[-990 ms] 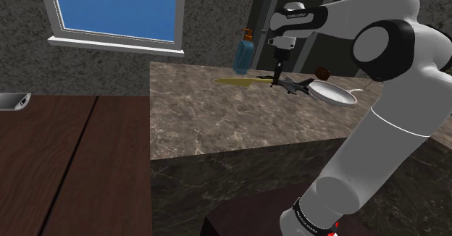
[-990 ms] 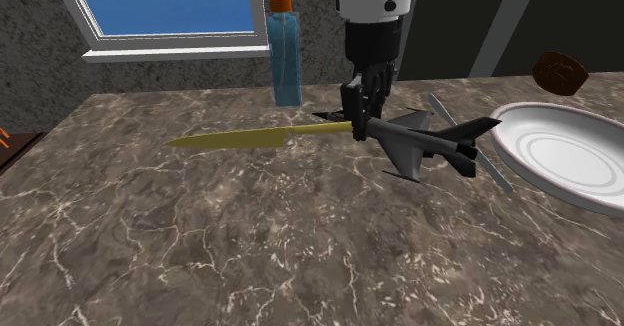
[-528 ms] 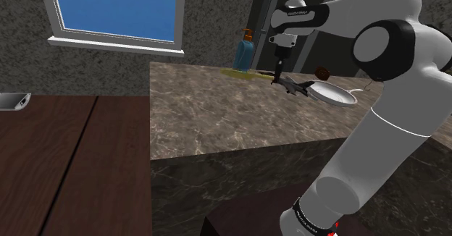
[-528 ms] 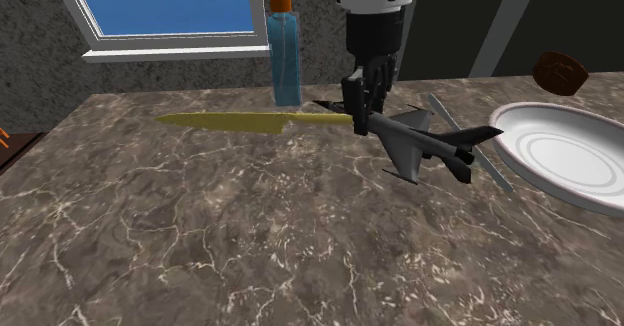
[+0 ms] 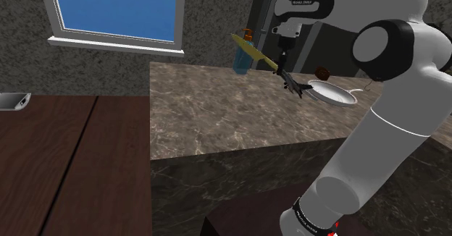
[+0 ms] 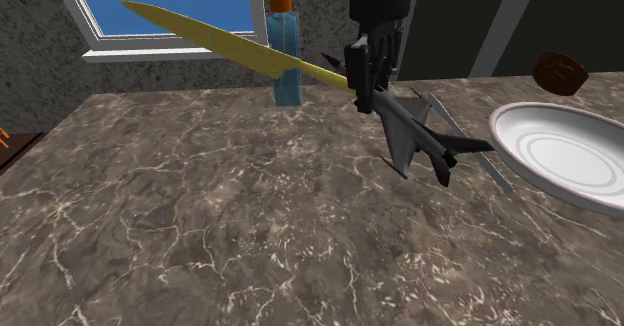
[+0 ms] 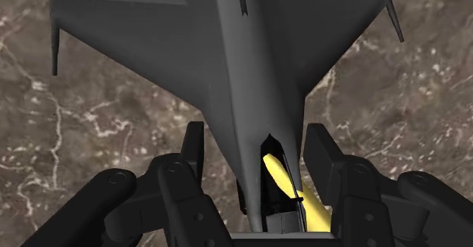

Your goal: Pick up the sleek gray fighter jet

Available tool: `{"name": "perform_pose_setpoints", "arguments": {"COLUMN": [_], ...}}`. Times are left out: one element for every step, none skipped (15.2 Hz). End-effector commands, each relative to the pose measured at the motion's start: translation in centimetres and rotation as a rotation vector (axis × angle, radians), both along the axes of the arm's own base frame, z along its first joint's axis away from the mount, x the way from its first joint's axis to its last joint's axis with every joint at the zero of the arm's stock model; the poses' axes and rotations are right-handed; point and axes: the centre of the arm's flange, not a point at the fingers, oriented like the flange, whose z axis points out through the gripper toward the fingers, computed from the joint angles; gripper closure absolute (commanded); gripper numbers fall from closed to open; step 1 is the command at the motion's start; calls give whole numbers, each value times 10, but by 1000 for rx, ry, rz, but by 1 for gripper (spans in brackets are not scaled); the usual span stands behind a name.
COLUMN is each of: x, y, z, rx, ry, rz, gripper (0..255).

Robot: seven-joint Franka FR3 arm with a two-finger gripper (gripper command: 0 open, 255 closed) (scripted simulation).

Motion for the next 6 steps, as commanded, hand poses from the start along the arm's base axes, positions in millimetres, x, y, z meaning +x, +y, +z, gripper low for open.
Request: {"name": "perform_pose_setpoints", "arguments": {"x": [0, 0, 0, 0, 0, 0], "y": [0, 0, 0, 0, 0, 0], "z": [10, 15, 20, 26, 27, 27], "rx": [0, 0, 0, 0, 0, 0], "ry": [0, 0, 0, 0, 0, 0], "rz": [0, 0, 0, 0, 0, 0], "gripper": [255, 255, 255, 255, 255, 255]}}
